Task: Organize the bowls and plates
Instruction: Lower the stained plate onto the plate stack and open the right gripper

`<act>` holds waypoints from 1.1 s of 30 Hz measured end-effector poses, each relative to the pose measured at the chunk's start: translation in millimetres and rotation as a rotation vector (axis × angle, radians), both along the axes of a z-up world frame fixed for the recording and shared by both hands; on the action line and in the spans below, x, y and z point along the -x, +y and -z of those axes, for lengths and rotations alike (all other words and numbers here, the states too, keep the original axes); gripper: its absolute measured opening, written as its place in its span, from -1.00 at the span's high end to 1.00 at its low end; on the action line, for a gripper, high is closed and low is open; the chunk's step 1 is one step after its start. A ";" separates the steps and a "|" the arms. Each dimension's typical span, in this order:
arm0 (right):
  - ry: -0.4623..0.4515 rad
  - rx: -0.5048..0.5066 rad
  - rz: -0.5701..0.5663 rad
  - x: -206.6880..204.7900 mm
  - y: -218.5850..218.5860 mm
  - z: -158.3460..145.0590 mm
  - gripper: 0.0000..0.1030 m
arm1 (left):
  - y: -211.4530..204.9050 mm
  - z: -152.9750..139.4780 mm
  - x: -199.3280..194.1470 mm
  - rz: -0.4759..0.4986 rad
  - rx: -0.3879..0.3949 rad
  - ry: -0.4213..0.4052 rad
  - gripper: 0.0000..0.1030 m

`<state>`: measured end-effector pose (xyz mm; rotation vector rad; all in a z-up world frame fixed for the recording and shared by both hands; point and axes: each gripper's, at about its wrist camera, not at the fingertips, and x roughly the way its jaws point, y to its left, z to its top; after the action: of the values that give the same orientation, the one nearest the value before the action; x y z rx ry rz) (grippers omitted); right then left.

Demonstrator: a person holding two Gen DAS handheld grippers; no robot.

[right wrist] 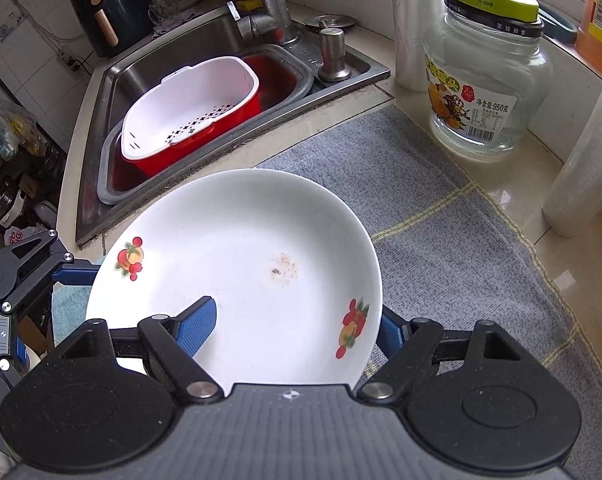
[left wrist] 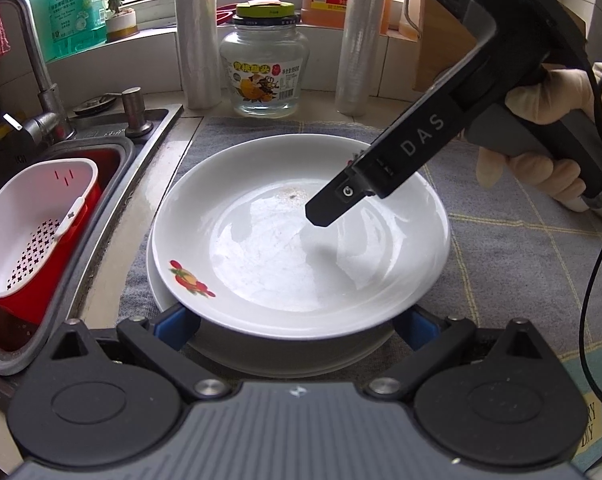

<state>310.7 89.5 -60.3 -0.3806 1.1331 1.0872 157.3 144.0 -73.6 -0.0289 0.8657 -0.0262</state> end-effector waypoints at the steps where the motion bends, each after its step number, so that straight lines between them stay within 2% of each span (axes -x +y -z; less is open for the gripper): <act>1: 0.003 0.000 0.003 -0.3 0.0 0.1 -0.67 | -0.4 -0.2 0.6 0.001 0.000 0.001 -0.96; 20: 0.011 0.018 0.012 -0.1 2.7 1.3 -0.69 | 4.1 -4.7 5.1 0.017 0.004 -0.002 -0.95; 26: 0.017 0.017 0.010 2.2 2.3 1.5 -0.69 | 4.3 -3.9 9.4 0.018 -0.041 0.001 -0.97; 33: 0.011 0.022 0.008 2.9 3.1 1.6 -0.71 | 6.1 -3.8 10.7 0.026 -0.042 -0.001 -0.98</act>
<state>307.8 92.6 -61.9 -0.3883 1.1562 1.0717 146.6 150.1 -69.9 0.0216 0.8655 -0.0328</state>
